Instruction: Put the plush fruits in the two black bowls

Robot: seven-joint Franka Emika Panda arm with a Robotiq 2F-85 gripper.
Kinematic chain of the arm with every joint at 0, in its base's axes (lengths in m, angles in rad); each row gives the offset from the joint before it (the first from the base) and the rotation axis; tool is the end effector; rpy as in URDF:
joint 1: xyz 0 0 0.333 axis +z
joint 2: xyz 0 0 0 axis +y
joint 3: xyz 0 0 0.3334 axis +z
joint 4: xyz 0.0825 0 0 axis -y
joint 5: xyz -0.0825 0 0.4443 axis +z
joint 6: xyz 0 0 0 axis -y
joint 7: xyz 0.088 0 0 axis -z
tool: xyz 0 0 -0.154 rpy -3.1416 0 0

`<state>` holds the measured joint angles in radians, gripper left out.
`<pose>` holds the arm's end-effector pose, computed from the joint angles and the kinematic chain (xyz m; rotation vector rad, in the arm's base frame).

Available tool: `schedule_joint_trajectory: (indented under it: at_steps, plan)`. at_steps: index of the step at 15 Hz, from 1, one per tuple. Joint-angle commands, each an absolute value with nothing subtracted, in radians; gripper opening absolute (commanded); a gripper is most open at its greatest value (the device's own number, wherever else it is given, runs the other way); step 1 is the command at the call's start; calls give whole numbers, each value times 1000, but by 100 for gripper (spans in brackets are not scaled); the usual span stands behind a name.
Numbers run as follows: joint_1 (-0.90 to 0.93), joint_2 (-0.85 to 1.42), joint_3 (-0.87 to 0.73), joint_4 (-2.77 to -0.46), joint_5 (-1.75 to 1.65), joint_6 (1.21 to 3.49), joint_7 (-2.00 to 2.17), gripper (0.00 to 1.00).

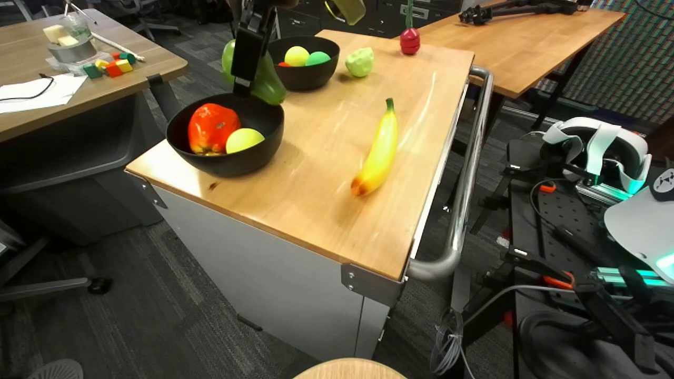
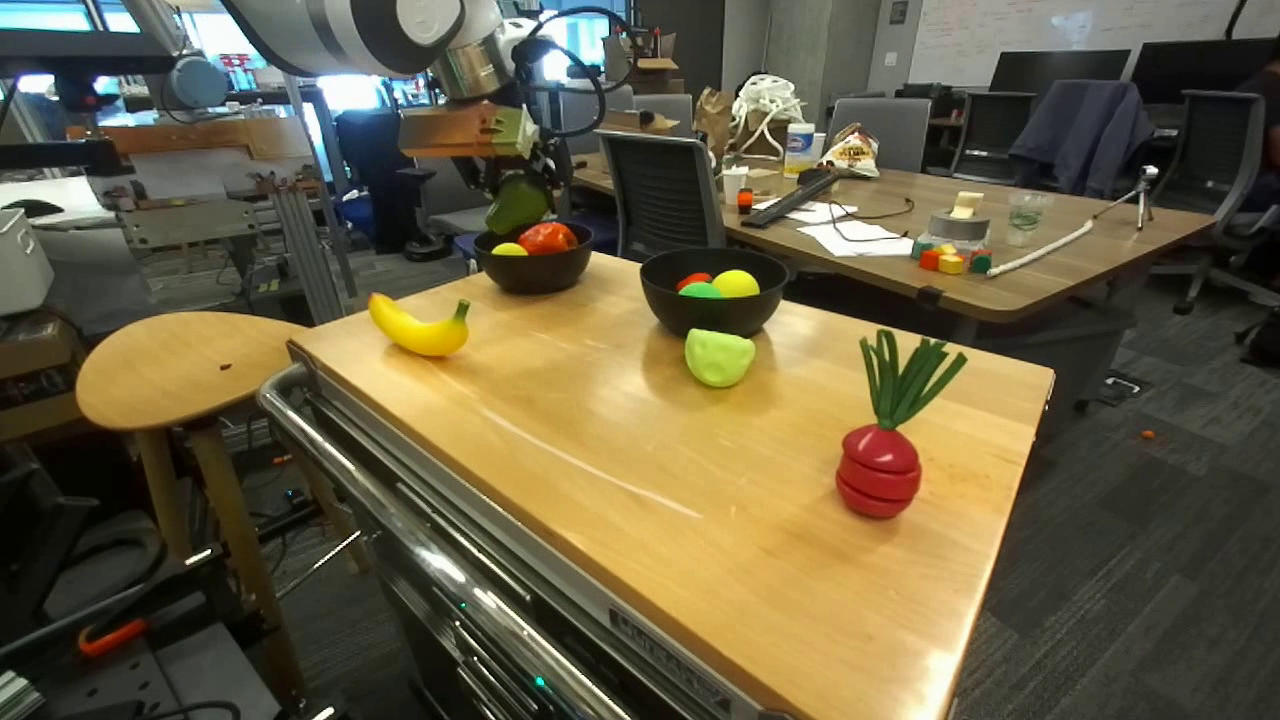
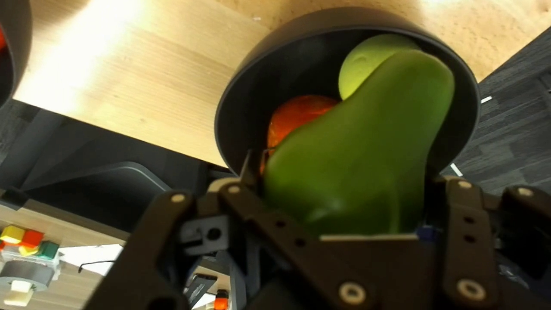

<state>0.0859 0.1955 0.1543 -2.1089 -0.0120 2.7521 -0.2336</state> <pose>0.6578 0.1601 0.3086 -2.9549 -0.7139 -0.6958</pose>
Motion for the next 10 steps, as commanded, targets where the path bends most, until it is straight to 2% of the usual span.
schedule_joint_trajectory:
  at_steps: [1, 2, 3, 4, 5, 7, 10]
  plan:
    - [76, 238, 160, -2052, 13, 2714, -248, 47]
    - [73, 243, 164, -2053, 22, 2709, -252, 47]
    - [70, 247, 166, -2052, 26, 2699, -253, 55]
    - [69, 248, 165, -2053, 26, 2699, -253, 93]
    - [66, 248, 166, -2051, 33, 2687, -254, 93]
    - [65, 236, 163, -2045, 42, 2658, -241, 100]
    - [63, 205, 163, -2044, 61, 2619, -237, 100]
